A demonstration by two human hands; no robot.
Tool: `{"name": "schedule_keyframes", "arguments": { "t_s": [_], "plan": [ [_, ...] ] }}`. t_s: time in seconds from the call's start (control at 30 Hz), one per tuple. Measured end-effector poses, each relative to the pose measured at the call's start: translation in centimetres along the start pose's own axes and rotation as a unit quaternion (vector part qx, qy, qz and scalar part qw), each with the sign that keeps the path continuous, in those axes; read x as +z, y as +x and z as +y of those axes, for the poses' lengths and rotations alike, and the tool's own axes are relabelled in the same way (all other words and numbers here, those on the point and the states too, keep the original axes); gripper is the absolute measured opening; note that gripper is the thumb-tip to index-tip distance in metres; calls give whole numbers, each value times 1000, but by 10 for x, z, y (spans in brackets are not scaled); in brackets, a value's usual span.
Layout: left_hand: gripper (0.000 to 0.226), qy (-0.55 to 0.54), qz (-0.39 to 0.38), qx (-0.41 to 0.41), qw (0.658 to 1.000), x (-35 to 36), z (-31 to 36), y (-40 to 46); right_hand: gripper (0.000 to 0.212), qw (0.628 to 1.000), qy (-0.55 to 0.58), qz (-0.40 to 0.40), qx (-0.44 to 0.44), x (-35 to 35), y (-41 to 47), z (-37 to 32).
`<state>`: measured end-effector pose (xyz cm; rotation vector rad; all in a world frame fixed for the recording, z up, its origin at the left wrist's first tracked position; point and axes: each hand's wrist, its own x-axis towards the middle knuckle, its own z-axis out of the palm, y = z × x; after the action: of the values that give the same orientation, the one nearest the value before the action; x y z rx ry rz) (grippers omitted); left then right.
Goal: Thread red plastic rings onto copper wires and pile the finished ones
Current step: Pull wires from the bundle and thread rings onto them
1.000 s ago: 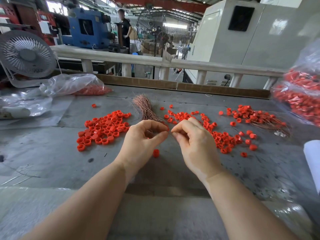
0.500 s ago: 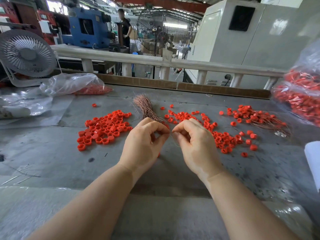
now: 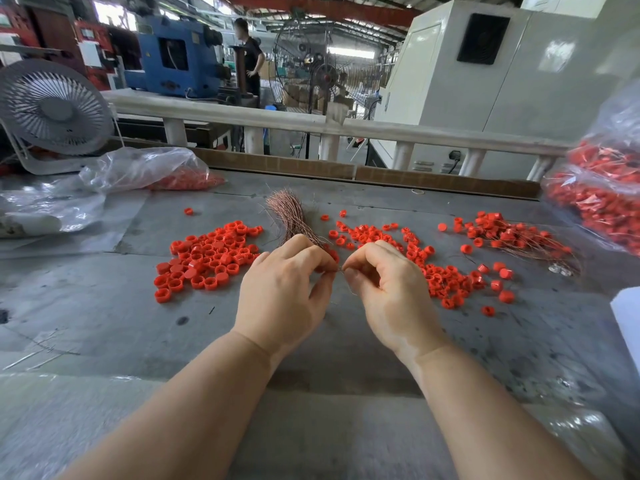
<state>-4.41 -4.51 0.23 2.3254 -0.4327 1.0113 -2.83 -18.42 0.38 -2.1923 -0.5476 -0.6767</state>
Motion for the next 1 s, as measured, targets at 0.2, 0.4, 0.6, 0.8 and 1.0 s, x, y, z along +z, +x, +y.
{"name": "schedule_keyframes", "arguments": {
  "t_s": [0.2, 0.4, 0.6, 0.8, 1.0],
  "plan": [
    [5, 6, 3, 9, 1000, -1, 1, 0, 18, 1000, 7, -1, 7, 0, 0, 0],
    [10, 10, 0, 9, 1000, -2, 1, 0, 17, 1000, 15, 3, 7, 0, 0, 1],
    [23, 14, -7, 12, 1000, -3, 0, 0, 16, 1000, 13, 0, 5, 0, 0, 0],
    [22, 13, -7, 19, 1000, -2, -1, 1, 16, 1000, 21, 5, 6, 0, 1, 0],
    [22, 17, -8, 19, 1000, -1, -1, 2, 14, 1000, 20, -3, 13, -1, 1, -1]
  ]
}}
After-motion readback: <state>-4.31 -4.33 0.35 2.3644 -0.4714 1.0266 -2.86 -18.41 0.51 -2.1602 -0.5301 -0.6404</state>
